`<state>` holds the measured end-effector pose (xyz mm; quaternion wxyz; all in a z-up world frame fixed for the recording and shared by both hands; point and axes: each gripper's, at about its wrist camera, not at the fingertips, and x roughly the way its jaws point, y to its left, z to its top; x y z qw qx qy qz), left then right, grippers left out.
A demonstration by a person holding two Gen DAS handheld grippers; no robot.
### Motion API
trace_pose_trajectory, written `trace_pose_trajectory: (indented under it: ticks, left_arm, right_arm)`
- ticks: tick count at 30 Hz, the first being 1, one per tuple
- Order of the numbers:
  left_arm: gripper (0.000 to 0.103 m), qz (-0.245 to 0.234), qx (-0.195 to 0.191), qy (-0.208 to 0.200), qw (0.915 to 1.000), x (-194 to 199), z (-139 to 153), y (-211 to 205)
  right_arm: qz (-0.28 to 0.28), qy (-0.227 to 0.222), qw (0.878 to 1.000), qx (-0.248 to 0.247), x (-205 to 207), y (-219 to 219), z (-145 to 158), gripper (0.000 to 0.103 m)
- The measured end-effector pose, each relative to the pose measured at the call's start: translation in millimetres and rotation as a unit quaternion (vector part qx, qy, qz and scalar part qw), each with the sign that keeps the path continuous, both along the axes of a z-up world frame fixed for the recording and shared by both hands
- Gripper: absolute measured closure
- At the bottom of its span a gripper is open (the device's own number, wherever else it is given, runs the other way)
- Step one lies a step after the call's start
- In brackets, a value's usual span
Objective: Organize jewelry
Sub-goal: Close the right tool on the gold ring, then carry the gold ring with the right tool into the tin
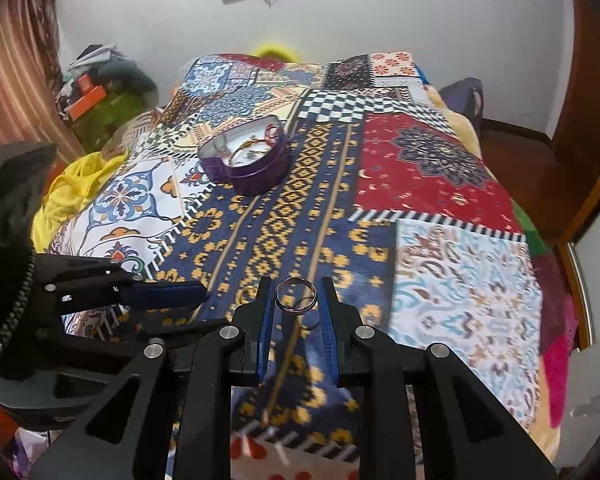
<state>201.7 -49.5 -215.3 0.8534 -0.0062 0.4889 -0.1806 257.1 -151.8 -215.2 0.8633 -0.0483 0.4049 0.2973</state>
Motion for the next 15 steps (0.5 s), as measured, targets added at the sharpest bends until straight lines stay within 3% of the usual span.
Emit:
trace_pose_trajectory:
  ticks: [11, 15]
  left_arm:
    - [0.071, 0.000, 0.020, -0.009, 0.9998, 16, -4, -12]
    - [0.086, -0.004, 0.031, -0.013, 0.9994, 14, -5, -13]
  right_arm:
    - [-0.015, -0.001, 1.000, 0.012, 0, -12, 1, 0.083]
    - [-0.014, -0.006, 1.000, 0.018, -1, -11, 5, 0.083]
